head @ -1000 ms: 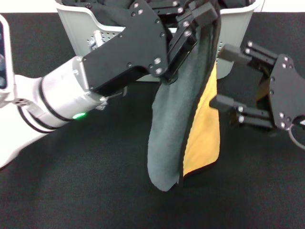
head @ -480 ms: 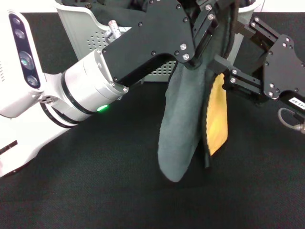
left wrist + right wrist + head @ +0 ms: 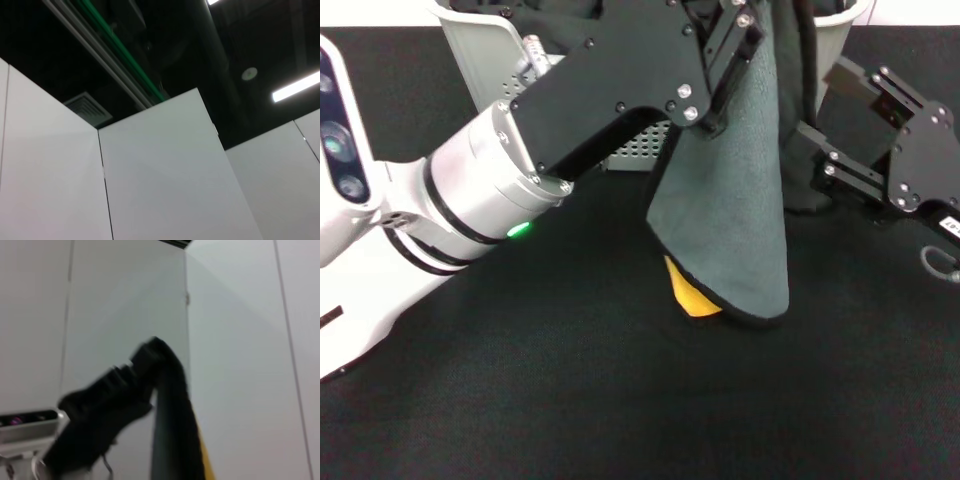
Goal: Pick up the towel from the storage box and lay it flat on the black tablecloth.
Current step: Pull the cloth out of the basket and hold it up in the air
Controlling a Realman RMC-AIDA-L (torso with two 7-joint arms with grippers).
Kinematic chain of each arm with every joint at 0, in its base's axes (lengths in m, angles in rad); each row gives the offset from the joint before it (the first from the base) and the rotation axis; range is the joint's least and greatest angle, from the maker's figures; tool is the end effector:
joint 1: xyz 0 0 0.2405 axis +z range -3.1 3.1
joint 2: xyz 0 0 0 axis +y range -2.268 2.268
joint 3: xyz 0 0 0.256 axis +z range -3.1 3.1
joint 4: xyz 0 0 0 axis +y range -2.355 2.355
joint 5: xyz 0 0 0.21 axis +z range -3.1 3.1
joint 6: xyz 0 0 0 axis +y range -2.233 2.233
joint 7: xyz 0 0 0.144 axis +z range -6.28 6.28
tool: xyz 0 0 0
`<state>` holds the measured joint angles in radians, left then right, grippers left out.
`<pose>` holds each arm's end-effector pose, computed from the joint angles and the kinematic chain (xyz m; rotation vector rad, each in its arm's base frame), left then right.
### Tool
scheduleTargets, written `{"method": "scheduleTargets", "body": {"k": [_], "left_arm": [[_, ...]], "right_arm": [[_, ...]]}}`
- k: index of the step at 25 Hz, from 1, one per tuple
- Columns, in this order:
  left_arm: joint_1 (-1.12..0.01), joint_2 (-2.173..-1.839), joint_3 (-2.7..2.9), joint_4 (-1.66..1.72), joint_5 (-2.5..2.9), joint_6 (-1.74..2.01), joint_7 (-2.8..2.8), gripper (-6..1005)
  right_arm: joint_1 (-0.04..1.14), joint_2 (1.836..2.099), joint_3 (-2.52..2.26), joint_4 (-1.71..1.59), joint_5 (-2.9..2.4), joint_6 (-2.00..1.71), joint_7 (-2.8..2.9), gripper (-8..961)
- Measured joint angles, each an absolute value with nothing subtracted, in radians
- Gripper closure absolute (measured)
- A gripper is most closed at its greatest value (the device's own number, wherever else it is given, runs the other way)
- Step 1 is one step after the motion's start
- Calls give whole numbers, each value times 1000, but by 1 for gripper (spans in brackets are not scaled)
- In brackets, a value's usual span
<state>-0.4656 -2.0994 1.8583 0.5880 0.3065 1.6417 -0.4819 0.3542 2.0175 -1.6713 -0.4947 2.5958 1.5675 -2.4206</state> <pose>-0.1285 0.2920 -0.0251 -2.0604 0.2574 -1.6948 0.2160 0.2928 -0.0108 -2.2549 0.1247 1.4045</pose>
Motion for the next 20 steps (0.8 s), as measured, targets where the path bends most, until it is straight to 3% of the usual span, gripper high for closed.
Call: {"method": "scheduleTargets", "body": {"k": [20], "left_arm": [[-445, -2097, 1859, 627, 316, 1667, -472, 985]], "right_arm": [[356, 2017, -1691, -378, 2589, 1490, -2442, 335]]}}
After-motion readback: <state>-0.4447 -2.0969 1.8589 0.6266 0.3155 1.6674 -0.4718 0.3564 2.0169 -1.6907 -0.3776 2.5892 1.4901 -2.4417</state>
